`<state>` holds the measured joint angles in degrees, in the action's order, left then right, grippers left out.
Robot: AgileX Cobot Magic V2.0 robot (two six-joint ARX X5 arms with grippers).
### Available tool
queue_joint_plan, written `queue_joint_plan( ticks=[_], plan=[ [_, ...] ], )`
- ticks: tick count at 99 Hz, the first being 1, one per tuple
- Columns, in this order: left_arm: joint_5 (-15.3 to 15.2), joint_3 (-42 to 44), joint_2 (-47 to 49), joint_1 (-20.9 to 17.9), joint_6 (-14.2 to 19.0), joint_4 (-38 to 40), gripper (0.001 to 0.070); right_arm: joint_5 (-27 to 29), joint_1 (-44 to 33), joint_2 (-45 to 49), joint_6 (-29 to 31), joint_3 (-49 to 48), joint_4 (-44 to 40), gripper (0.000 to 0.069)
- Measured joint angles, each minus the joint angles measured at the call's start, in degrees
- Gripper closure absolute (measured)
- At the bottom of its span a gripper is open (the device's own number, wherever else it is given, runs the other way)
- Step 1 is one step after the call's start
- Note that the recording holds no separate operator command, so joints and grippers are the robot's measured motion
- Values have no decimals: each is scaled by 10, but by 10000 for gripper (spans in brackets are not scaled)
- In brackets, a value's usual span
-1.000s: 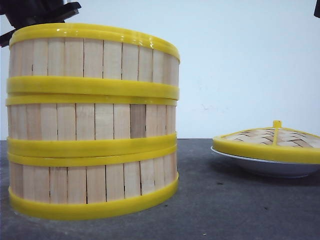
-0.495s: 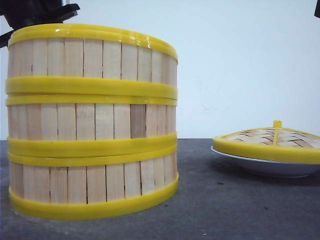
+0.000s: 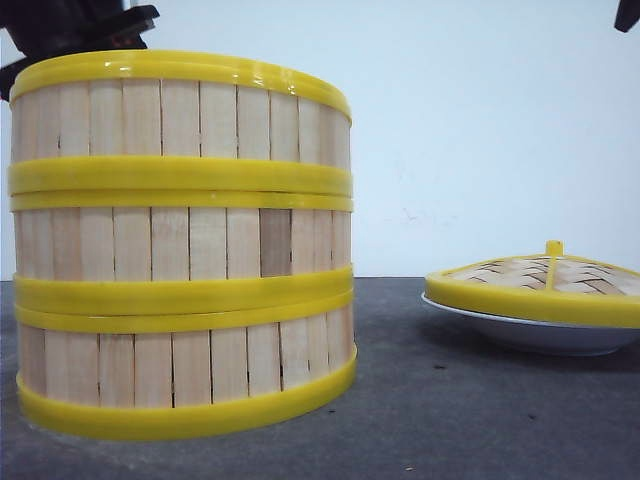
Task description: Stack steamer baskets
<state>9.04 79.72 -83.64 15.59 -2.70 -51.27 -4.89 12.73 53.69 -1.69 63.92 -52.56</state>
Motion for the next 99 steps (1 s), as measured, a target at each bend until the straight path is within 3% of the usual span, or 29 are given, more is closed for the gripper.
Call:
queue_joint_plan(
  ticks=[24, 72, 99],
  plan=[
    [-23, 26, 87, -17, 4, 1, 433, 0, 0, 56, 0, 0, 34, 177],
    [-33, 26, 147, -114, 4, -80, 433, 3, 0, 254, 5, 0, 129, 199],
    [-33, 26, 147, -127, 4, -87, 433, 3, 0, 341, 6, 0, 173, 287]
  ],
)
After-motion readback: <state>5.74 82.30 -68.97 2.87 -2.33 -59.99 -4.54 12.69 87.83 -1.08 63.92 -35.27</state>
